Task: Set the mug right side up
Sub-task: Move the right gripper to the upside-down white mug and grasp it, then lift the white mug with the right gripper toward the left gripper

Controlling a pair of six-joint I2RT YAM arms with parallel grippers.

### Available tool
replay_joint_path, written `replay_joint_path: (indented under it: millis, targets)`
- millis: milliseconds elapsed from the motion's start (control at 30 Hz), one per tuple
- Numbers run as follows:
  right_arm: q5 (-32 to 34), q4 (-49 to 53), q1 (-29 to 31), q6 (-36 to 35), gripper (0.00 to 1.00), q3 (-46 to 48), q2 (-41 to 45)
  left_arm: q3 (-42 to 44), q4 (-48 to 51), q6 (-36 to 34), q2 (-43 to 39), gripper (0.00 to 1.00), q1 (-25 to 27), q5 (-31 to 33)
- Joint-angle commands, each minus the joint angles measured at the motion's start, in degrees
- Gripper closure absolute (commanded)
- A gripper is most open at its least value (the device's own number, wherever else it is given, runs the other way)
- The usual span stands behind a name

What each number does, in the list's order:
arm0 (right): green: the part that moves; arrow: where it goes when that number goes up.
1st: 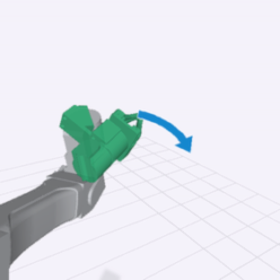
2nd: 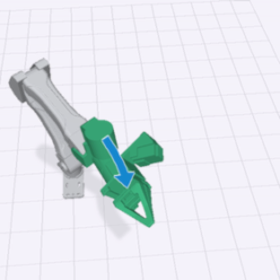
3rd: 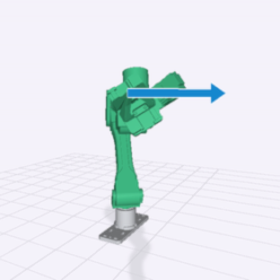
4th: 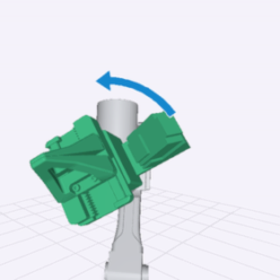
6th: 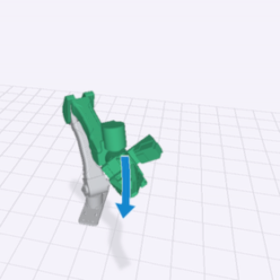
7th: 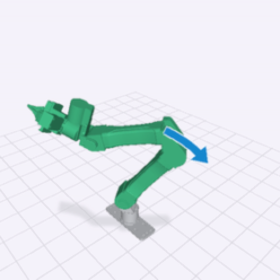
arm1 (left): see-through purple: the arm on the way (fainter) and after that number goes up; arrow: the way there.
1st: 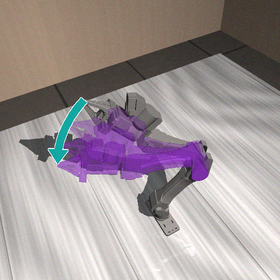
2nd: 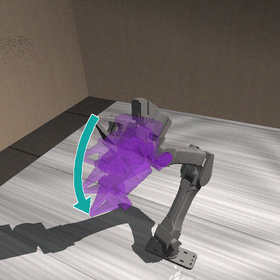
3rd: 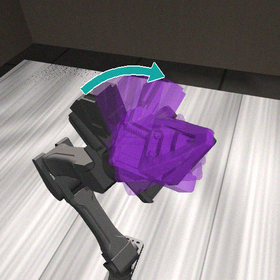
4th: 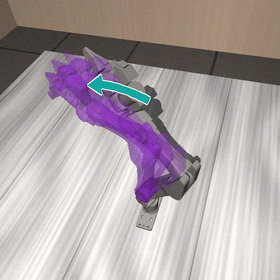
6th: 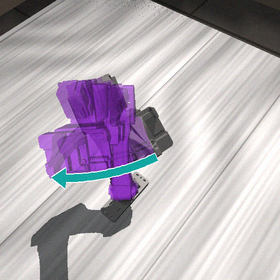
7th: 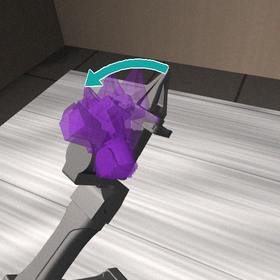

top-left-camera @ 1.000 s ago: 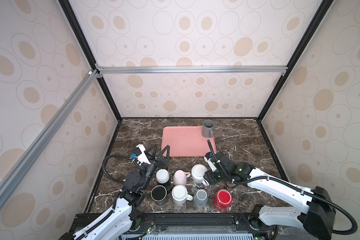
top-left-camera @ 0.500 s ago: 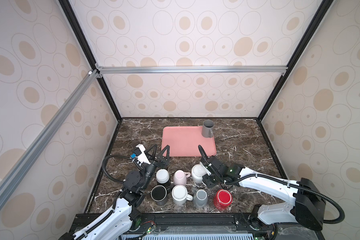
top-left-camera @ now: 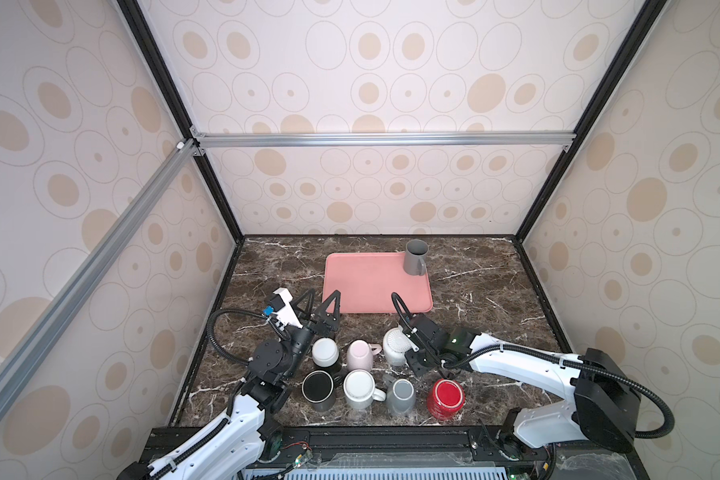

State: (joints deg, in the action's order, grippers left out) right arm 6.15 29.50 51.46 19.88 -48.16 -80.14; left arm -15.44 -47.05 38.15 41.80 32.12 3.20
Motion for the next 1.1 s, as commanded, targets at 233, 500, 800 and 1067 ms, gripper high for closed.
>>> replay_joint_path:
  millis: [233,500,800,1067]
  targets:
    - [2.23,-0.34,0.32,-0.78,0.76,0.63,-1.07,-0.11,-0.50,0.74,-0.12,0.01,-0.24,0.50]
    - [4.47,-1.00,0.32,-1.26,1.00,1.33,0.07,-0.20,-0.92,0.71,0.30,0.01,-0.22,0.36]
    - [1.10,-6.53,-3.80,-2.43,1.00,3.47,7.25,-0.54,-1.64,1.58,0.94,0.01,-0.21,-0.78]
    - [-6.60,-10.57,-9.51,-2.42,1.00,0.50,12.29,-1.06,-2.42,2.34,2.10,0.01,-0.21,-2.09]
